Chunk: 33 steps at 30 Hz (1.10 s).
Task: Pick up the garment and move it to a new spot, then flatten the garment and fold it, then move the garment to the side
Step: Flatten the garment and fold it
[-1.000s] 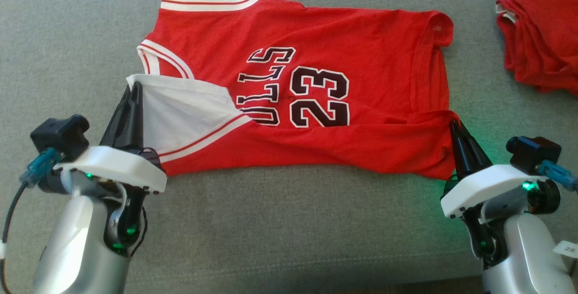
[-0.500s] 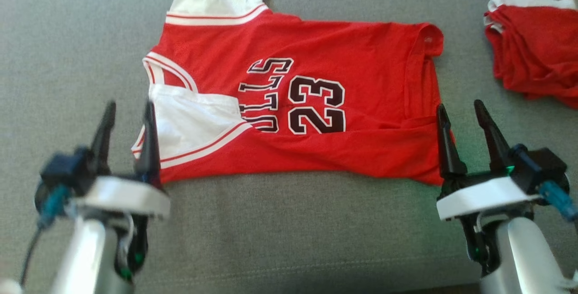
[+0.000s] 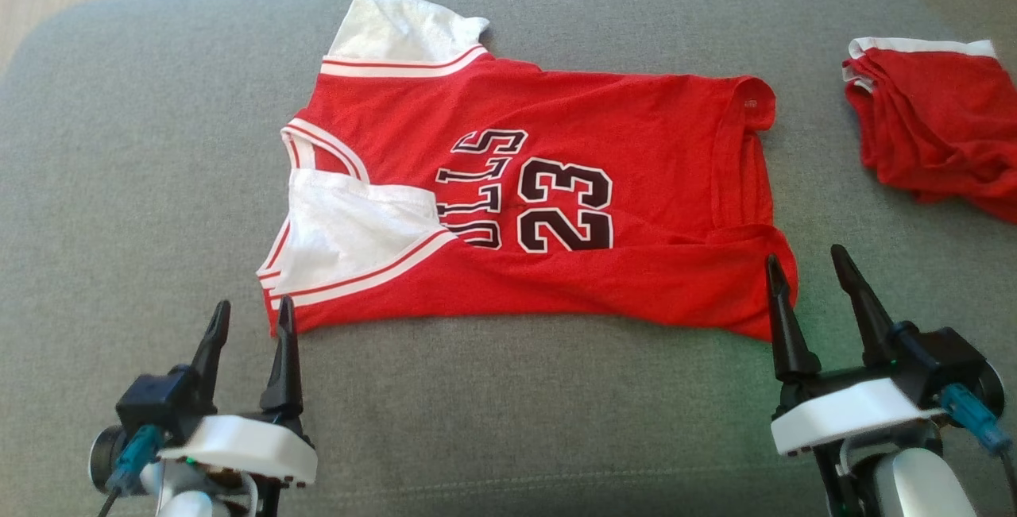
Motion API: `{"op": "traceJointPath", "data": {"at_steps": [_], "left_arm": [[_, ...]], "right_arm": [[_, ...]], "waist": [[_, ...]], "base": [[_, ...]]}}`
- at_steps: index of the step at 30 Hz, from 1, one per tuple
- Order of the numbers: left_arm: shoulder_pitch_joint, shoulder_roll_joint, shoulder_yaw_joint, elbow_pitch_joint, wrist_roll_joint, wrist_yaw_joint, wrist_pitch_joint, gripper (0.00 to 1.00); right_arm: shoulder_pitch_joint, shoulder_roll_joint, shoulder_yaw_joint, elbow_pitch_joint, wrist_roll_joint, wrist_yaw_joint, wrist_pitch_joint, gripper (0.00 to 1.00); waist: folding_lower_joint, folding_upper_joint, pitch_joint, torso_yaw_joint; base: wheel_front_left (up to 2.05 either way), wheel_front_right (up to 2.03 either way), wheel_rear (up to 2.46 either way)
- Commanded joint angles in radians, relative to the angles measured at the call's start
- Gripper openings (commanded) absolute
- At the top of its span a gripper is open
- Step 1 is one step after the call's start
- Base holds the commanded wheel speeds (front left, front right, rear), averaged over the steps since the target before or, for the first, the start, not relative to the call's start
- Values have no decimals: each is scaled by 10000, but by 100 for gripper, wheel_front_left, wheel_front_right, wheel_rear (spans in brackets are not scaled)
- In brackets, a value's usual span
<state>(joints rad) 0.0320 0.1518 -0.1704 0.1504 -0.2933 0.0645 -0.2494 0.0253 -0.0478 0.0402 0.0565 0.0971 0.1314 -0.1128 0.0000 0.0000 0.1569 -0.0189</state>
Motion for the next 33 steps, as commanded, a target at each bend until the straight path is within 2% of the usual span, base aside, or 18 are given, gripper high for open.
{"op": "traceJointPath", "data": {"at_steps": [1,12,23,33], "left_arm": [[-297,65,378,-184,-13,-41,-122,100],[-540,95,325,435,-343,-177,289,100],[-1266,94,160,1631,-857,-557,1280,100],[-1777,246,380,2597,-1529,-652,2453,100]], "right_arm": [[-157,-77,225,-404,37,-7,112,100],[-109,-57,287,-310,57,-7,360,100],[-190,-32,-535,644,-167,-7,1391,100],[-687,-26,-372,1625,393,-7,1820,100]], "waist": [[0,0,-14,6],[0,0,-13,-1],[0,0,615,12],[0,0,823,-55]], "base": [[0,0,0],[0,0,0],[0,0,0],[0,0,0]]}}
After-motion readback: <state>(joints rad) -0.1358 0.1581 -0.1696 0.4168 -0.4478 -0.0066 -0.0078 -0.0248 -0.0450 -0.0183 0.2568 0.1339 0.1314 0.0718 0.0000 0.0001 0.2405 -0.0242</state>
